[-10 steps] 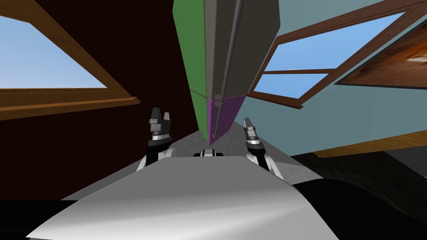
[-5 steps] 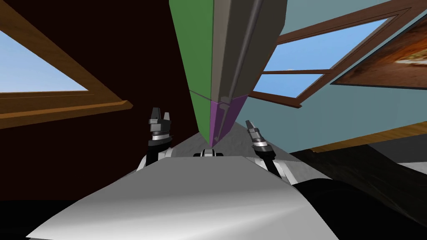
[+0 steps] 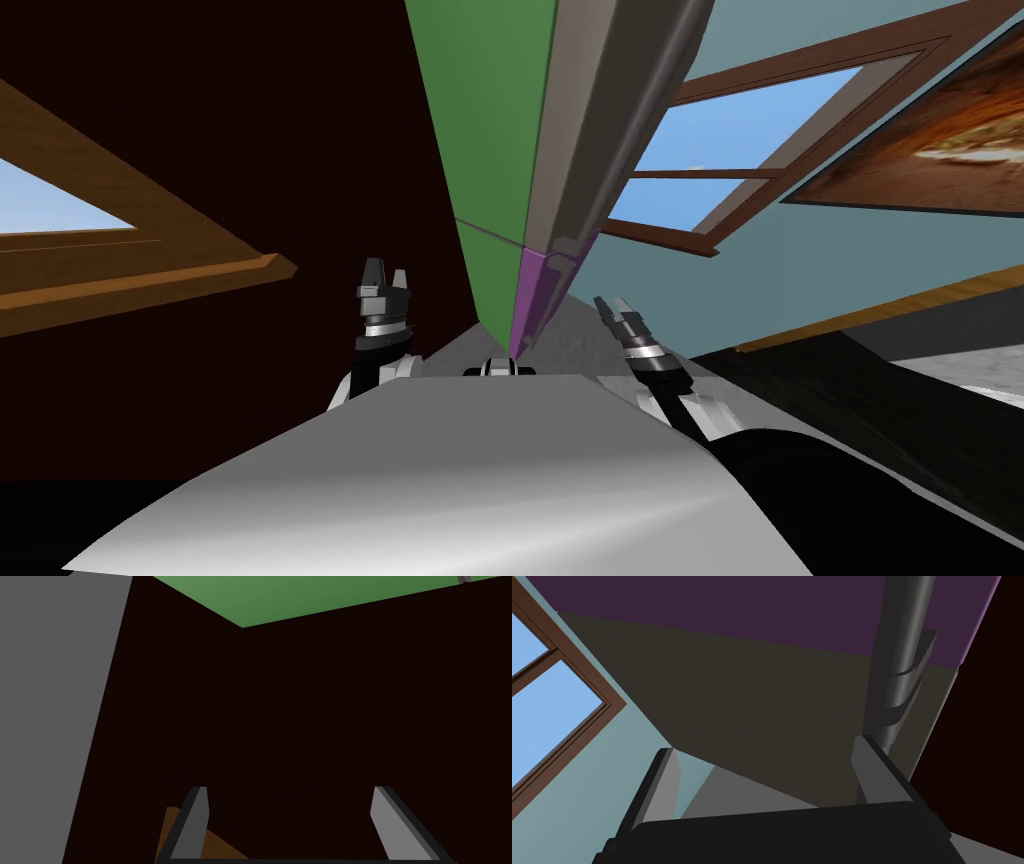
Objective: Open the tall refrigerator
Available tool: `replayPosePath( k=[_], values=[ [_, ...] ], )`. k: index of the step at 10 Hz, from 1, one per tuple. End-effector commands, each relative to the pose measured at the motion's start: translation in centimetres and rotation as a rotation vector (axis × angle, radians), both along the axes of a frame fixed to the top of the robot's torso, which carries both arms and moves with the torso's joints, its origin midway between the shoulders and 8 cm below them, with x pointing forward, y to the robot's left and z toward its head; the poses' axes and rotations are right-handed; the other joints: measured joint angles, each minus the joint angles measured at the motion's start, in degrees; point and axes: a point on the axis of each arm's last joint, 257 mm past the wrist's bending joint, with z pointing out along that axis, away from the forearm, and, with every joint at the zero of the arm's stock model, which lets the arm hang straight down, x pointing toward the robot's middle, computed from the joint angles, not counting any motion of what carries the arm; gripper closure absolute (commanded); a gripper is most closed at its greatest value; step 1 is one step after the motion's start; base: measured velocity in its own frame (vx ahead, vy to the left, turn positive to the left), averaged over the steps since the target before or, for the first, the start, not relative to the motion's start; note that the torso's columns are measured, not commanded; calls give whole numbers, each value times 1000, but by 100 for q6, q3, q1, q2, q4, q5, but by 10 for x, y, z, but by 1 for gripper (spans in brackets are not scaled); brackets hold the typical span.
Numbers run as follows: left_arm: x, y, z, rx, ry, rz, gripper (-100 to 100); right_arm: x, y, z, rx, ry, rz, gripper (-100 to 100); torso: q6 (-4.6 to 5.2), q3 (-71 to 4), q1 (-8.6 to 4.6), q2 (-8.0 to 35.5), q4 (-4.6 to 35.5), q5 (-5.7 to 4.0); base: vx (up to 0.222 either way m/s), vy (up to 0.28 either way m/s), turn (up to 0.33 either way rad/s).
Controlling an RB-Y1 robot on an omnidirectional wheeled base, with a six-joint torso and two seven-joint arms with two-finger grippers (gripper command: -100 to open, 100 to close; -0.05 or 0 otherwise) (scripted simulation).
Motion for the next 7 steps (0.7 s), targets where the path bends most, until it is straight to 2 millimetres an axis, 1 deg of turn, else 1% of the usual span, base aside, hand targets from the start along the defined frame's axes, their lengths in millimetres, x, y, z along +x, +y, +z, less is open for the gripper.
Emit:
replayPosePath(
  k=[1,3,6,7],
  values=[
    [0,0,0,0,0,0,0,-4,-25,-4,-199,51,-71,-100,-1,-1,-5,1,0,0,121,194,-133],
    [0,0,0,0,0,0,0,-8,-43,-6,-352,88,-118,-100,0,-2,-4,-2,-1,-1,123,199,-127],
    [0,0,0,0,0,0,0,-12,-69,-3,-578,137,-178,-100,0,7,-6,13,4,-1,90,197,-122],
    [0,0,0,0,0,0,0,-13,-77,-1,-650,150,-195,-100,0,1,-10,1,1,-2,82,165,-223]
  ],
)
